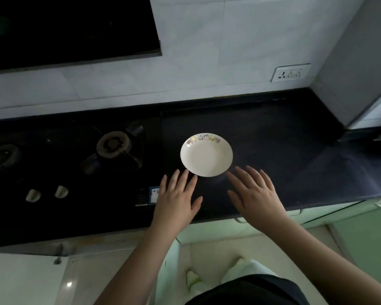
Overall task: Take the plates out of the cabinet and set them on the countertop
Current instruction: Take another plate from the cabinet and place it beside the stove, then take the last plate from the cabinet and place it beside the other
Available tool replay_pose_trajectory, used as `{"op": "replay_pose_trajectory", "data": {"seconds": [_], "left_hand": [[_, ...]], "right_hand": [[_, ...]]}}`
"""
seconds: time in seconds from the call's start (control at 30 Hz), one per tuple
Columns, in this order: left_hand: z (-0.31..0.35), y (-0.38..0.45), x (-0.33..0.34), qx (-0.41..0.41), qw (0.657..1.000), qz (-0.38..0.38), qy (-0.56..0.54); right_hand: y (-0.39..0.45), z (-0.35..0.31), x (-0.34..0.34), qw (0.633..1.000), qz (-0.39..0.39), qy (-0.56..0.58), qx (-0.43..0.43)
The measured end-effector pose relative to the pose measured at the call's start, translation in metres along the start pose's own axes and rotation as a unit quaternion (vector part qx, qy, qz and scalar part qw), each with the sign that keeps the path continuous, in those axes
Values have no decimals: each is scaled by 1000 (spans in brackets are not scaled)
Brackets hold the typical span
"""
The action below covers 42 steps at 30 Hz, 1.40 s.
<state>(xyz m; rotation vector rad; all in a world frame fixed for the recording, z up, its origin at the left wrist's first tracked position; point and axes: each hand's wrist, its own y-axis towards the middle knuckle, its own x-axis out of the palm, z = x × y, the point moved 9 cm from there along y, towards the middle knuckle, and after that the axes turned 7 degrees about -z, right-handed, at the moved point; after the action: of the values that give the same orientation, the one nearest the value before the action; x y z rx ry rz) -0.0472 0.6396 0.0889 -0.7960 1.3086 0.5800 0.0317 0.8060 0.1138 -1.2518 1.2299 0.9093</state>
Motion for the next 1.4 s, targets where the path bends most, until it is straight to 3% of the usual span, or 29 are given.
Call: {"op": "replay_pose_trajectory", "data": {"seconds": [0.2, 0.57, 0.8, 1.13, 1.4], "left_hand": [[26, -41, 1, 7, 1000, 2, 31], [79, -128, -12, -75, 996, 51, 0], [120, -218, 8, -98, 995, 7, -11], [40, -379, -16, -238, 970, 24, -34], [-21, -559, -13, -300, 952, 52, -31]], "right_hand": [[-36, 3, 7, 1000, 3, -29, 11], [-138, 27, 14, 999, -5, -17, -50], [-200, 20, 22, 995, -30, 10, -94], [-262, -73, 10, 982, -18, 4, -186], [-330, -223, 5, 970, 8, 3, -243]]}}
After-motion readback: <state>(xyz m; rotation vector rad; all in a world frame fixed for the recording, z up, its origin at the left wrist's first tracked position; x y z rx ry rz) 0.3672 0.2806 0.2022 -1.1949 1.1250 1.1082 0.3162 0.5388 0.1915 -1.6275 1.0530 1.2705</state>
